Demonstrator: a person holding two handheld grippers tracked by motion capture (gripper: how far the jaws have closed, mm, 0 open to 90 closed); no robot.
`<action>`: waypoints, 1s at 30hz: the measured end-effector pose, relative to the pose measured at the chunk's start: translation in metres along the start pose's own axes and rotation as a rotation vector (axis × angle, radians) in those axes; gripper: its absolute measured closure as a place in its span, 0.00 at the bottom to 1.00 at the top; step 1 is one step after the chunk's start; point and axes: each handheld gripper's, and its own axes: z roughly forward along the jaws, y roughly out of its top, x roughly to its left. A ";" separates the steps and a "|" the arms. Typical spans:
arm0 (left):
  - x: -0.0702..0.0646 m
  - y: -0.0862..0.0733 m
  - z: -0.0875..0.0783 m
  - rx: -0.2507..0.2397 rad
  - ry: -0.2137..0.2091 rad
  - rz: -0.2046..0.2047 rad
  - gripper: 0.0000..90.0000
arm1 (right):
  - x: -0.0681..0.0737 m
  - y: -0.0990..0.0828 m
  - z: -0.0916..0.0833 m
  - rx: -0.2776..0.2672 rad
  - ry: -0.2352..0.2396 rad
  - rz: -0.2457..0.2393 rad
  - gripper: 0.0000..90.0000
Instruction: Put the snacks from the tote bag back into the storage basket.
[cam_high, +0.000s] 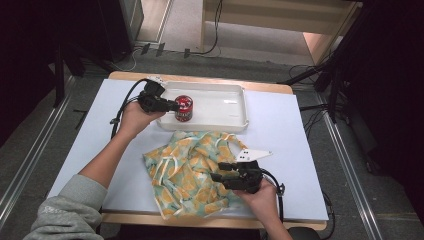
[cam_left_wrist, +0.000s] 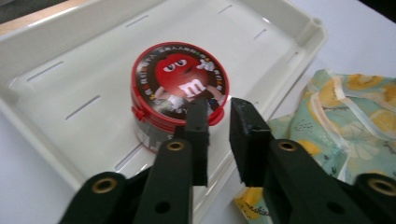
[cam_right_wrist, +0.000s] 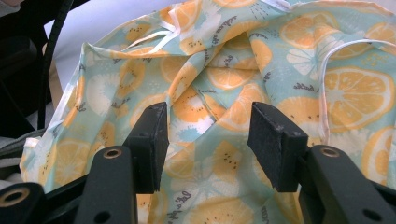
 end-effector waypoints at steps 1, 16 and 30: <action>-0.001 -0.003 0.001 -0.009 0.000 0.010 0.90 | 0.000 0.000 0.000 -0.001 -0.001 -0.005 0.54; 0.005 -0.013 0.012 0.014 0.031 -0.015 1.00 | 0.000 0.000 0.001 0.010 -0.009 -0.007 0.54; -0.002 -0.010 0.019 0.026 0.019 0.005 1.00 | 0.000 0.000 0.001 0.010 -0.015 -0.007 0.54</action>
